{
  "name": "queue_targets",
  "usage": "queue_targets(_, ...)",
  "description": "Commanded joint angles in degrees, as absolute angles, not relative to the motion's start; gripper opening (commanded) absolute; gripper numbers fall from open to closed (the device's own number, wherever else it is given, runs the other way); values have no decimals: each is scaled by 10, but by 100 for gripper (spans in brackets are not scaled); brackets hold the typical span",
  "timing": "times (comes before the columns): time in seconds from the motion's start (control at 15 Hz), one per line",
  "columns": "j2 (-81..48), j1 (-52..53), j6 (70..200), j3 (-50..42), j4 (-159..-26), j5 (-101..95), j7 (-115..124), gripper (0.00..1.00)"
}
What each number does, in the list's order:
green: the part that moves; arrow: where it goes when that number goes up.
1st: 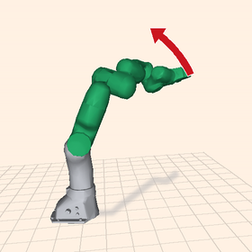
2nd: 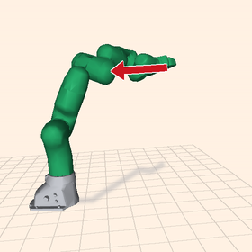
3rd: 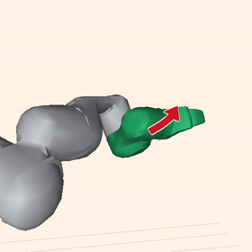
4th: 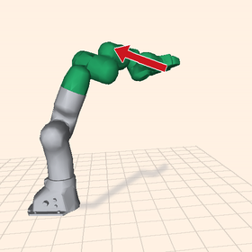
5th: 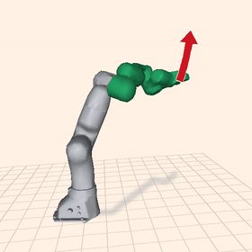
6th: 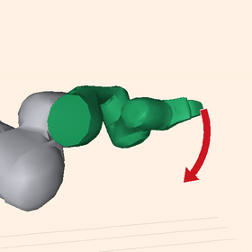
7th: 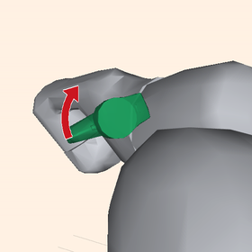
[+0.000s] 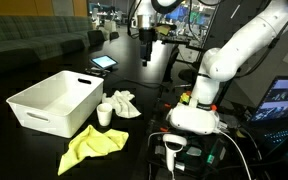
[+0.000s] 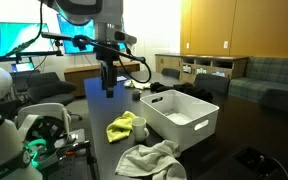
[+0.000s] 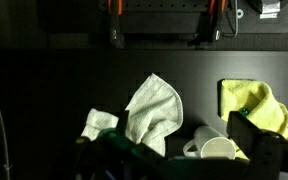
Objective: Pick up the cloths from the table and put them in the box, then pick up the marker and seal tape and put them in the cup
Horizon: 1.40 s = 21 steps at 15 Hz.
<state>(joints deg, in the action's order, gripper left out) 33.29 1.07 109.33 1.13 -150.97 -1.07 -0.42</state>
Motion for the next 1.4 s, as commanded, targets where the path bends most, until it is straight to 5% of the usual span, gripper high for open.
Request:
queue_targets(0.0, 273, 33, 1119, 29, -1499, 4, 2, 100)
queue_targets(0.73, -30, 102, 1246, 124, -1356, 27, 167, 100)
queue_targets(1.33, -183, 177, 1313, 113, -1215, 1, 378, 100)
